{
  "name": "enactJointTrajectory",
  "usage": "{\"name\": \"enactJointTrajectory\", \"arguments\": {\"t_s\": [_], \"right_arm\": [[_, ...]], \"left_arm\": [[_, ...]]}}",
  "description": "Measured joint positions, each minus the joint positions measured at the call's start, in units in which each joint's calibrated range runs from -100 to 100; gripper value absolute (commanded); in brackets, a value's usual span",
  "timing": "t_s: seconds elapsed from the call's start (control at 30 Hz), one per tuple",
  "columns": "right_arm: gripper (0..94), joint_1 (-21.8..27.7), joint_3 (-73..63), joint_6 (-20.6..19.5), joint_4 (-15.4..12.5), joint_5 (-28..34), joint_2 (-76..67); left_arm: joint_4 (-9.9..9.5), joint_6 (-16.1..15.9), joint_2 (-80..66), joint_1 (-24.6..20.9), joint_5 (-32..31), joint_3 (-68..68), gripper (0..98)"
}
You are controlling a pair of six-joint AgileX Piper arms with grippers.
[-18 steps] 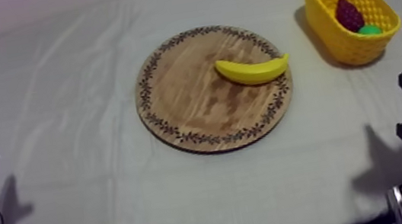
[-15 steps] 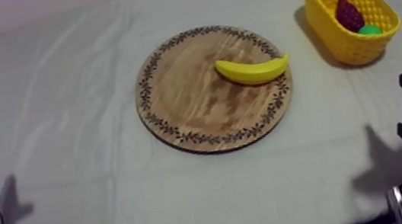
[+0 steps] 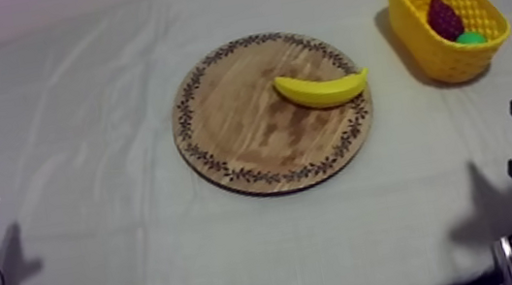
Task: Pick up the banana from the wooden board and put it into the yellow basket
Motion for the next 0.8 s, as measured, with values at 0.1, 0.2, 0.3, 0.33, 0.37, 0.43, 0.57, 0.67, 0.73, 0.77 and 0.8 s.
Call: {"name": "enactJointTrajectory", "arguments": {"t_s": [0.1, 0.2, 0.3, 0.33, 0.37, 0.43, 0.57, 0.67, 0.73, 0.77, 0.8], "right_arm": [[0.6, -0.5, -2.9, 2.3, -1.1, 0.2, 2.5], [0.6, -1.1, -7.5, 5.5, -2.8, -0.2, 7.1], [0.7, -2.2, -13.3, 8.8, -3.9, -0.2, 13.6], [0.7, -2.7, -15.6, 10.0, -4.1, 0.0, 15.9], [0.7, -3.3, -18.0, 11.2, -4.1, 0.1, 18.4], [0.7, -4.3, -22.3, 13.1, -3.7, 0.2, 22.8], [0.7, -7.2, -31.4, 15.8, -1.4, -2.6, 32.9], [0.7, -9.5, -36.9, 16.1, 1.0, -3.3, 41.0], [0.7, -10.8, -40.3, 16.2, 2.4, -1.9, 45.7], [0.7, -11.5, -42.3, 16.4, 3.1, -0.7, 48.2], [0.7, -12.3, -44.3, 16.7, 3.8, 0.6, 50.6]], "left_arm": [[0.00, 0.0, 0.0, 0.0, 0.0, 0.0, 0.1], [0.00, 0.0, 0.0, 0.0, 0.0, 0.0, 0.1], [0.00, 0.0, 0.0, 0.0, 0.0, 0.0, 0.1], [0.00, 0.0, 0.0, 0.0, 0.0, 0.0, 0.1], [0.00, 0.0, 0.0, 0.0, 0.0, 0.0, 0.1], [0.00, 0.0, 0.0, 0.0, 0.0, 0.0, 0.1], [0.00, 0.0, 0.0, 0.0, 0.0, 0.0, 0.1], [0.00, 0.0, 0.0, 0.0, 0.0, 0.0, 0.1], [0.00, 0.0, 0.0, 0.0, 0.0, 0.0, 0.1], [0.00, 0.0, 0.0, 0.0, 0.0, 0.0, 0.1], [0.00, 0.0, 0.0, 0.0, 0.0, 0.0, 0.1]]}}
